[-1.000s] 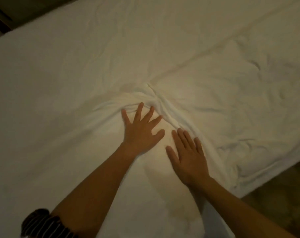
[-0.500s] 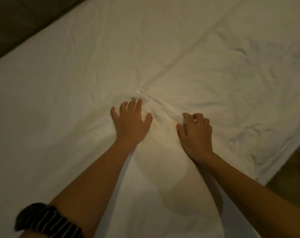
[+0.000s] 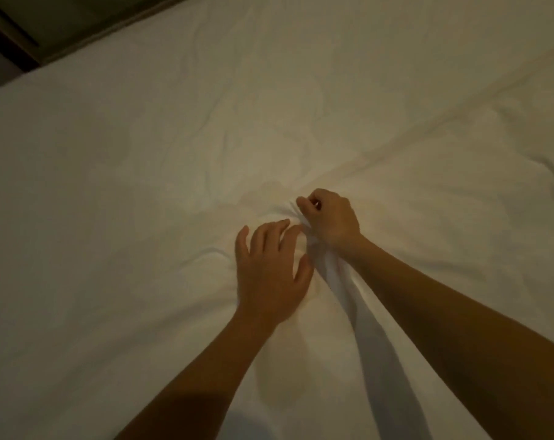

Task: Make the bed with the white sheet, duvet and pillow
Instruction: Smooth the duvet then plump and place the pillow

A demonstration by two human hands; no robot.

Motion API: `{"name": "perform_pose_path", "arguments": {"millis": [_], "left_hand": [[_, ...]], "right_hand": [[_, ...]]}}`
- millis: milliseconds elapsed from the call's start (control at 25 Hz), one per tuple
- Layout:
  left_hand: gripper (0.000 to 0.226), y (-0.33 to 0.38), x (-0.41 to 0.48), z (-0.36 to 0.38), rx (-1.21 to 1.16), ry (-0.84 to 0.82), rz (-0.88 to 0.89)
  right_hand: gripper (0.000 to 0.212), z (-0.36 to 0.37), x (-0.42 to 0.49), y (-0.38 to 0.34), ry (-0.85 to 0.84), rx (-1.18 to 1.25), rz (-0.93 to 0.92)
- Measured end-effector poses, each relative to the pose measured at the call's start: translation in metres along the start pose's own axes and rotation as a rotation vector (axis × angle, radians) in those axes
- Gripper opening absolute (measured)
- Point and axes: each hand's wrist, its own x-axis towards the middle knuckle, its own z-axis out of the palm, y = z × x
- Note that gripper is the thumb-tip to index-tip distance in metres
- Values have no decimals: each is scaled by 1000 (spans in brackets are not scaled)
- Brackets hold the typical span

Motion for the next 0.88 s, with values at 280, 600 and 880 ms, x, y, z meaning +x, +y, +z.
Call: {"name": "perform_pose_path", "arguments": {"millis": [280,600,880], "left_hand": [[47,6,37,-21,-93,17,-234],[37,5,35,5,1,-43,-234],[35,7,31,4,-27,4,-225]], "right_hand": [[29,-46,12,19,36,827,302],[44,-53,20,25,-74,402,162],[46,-53,-60,60,-40,338,228]]}}
